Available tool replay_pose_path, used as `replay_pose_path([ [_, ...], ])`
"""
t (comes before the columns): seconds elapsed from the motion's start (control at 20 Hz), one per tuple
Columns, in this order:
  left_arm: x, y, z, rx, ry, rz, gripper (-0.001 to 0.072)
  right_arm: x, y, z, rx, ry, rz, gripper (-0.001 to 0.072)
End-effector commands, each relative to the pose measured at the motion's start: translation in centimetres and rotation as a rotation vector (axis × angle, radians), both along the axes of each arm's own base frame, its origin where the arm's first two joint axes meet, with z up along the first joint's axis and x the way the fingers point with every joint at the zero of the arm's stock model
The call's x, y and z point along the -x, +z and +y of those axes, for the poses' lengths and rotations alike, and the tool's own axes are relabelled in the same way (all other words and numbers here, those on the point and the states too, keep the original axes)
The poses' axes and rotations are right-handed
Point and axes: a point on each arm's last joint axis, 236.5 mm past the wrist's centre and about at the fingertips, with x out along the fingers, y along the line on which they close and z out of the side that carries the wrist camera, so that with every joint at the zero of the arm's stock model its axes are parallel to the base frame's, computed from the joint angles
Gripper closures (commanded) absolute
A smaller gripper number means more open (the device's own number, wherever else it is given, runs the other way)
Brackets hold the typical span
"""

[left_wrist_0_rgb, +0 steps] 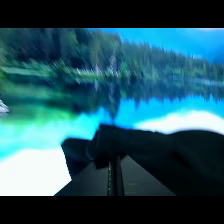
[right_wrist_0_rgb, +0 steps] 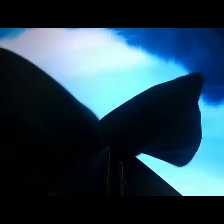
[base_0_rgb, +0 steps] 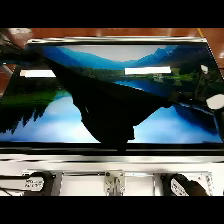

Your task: Fold the shirts.

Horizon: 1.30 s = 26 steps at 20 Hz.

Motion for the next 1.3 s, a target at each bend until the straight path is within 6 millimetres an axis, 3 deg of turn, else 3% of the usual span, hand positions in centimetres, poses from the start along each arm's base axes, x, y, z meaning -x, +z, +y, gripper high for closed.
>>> replay_pose_path([
  [0.0, 0.5, -9.2, -5.4, 0.089, -0.037, 0.256, 0.0663, -2.1, -3.7, -0.1, -0.073, -0.067, 0.04, 0.0643],
  [0.05, 1.6, -10.7, -6.3, 0.084, -0.066, 0.321, 0.0604, -1.9, -3.9, 0.0, -0.079, -0.063, 0.051, 0.0643],
  [0.15, 3.8, -12.3, -6.3, 0.069, -0.081, 0.438, 0.0241, -1.7, -3.8, 0.2, -0.077, -0.053, 0.058, 0.0643],
  [0.2, 5.0, -11.8, -5.4, 0.053, -0.092, 0.474, 0.0167, -1.3, -3.8, 0.4, -0.077, -0.039, 0.07, 0.0643],
  [0.3, 7.0, -8.8, -3.0, 0.011, -0.141, 0.477, 0.0166, 0.0, -3.4, 0.6, -0.049, 0.0, 0.094, 0.0643],
  [0.45, 9.5, -3.8, 3.6, -0.08, -0.045, 0.42, 0.0151, 2.3, -3.1, -0.4, 0.062, 0.063, 0.135, 0.0643],
  [0.5, 11.4, -3.3, 4.8, -0.069, -0.028, 0.455, 0.0138, 2.9, -3.1, -0.8, 0.097, 0.078, 0.149, 0.0643],
  [0.55, 13.9, -3.6, 5.4, -0.055, -0.031, 0.518, 0.0074, 3.5, -3.1, -1.2, 0.127, 0.09, 0.163, 0.0642],
  [0.6, 16.5, -4.6, 5.5, -0.041, -0.038, 0.585, 0.0072, 3.9, -3.2, -1.4, 0.145, 0.099, 0.176, 0.0643],
  [0.7, 21.1, -7.8, 3.6, 0.021, -0.053, 0.673, 0.0039, 4.3, -3.3, -1.3, 0.144, 0.105, 0.189, 0.0642],
  [0.85, 26.1, -12.9, -4.1, 0.271, -0.066, 0.668, 0.0041, 4.2, -3.3, -1.1, 0.133, 0.105, 0.189, 0.0643],
  [0.95, 28.5, -16.4, -8.0, 0.409, -0.016, 0.666, 0.004, 4.2, -3.3, -1.1, 0.134, 0.104, 0.187, 0.0642],
  [1.1, 30.8, -19.9, -11.9, 0.496, 0.0, 0.686, 0.0041, 4.2, -3.2, -1.1, 0.134, 0.103, 0.185, 0.0642],
  [1.25, 30.6, -21.3, -14.7, 0.498, 0.007, 0.656, 0.0041, 4.2, -3.2, -1.1, 0.134, 0.103, 0.185, 0.0642],
])
